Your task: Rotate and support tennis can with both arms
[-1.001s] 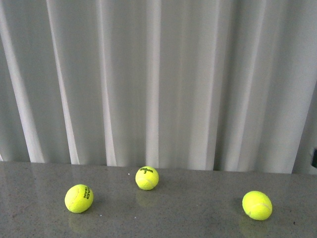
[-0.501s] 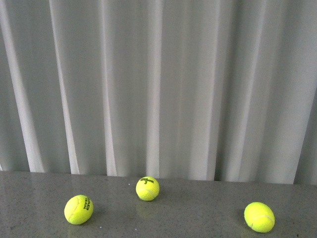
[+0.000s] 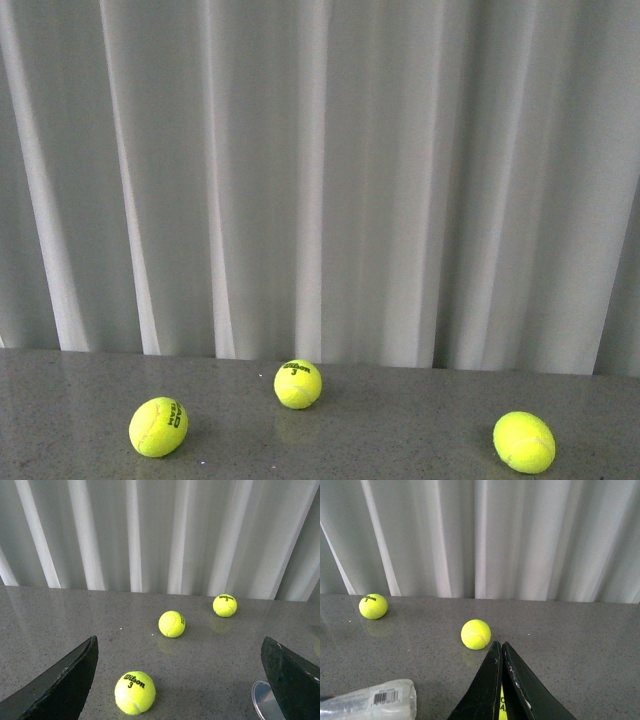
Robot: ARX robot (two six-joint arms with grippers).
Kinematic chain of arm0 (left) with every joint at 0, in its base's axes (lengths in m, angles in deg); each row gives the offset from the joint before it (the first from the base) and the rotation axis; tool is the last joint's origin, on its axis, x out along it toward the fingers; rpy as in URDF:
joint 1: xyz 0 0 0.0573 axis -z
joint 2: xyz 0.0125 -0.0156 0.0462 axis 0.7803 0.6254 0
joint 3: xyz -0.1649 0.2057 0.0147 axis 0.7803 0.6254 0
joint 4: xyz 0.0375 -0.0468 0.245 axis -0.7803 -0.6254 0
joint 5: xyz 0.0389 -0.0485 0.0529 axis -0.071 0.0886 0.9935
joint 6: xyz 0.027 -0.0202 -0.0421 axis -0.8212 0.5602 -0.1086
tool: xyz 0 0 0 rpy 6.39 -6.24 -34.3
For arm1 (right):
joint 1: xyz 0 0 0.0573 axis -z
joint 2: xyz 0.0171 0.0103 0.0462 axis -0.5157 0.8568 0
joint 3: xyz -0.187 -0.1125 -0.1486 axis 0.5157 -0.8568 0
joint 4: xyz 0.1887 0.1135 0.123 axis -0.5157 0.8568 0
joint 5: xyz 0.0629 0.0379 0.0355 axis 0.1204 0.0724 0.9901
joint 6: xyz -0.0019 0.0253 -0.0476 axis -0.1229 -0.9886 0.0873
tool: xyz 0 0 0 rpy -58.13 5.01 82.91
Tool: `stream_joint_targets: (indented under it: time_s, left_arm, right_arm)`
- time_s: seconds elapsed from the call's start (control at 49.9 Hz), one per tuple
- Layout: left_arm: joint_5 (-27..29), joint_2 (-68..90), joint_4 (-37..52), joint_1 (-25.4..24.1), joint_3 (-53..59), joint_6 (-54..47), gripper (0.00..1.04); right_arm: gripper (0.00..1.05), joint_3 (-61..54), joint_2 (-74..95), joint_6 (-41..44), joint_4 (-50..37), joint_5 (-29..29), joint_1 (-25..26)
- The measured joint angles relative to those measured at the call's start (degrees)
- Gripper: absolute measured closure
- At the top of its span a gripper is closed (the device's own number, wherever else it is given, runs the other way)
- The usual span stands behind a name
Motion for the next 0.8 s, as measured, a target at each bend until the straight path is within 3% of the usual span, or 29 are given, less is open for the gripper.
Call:
stream_joint_targets:
  time_s: [0.801]
  left_arm:
    - [0.0,0.0,0.0,0.0,0.0,0.0,0.07]
  right_arm:
    - [1.01,-0.5,-26.4,0.0,24.6,0.1,0.0]
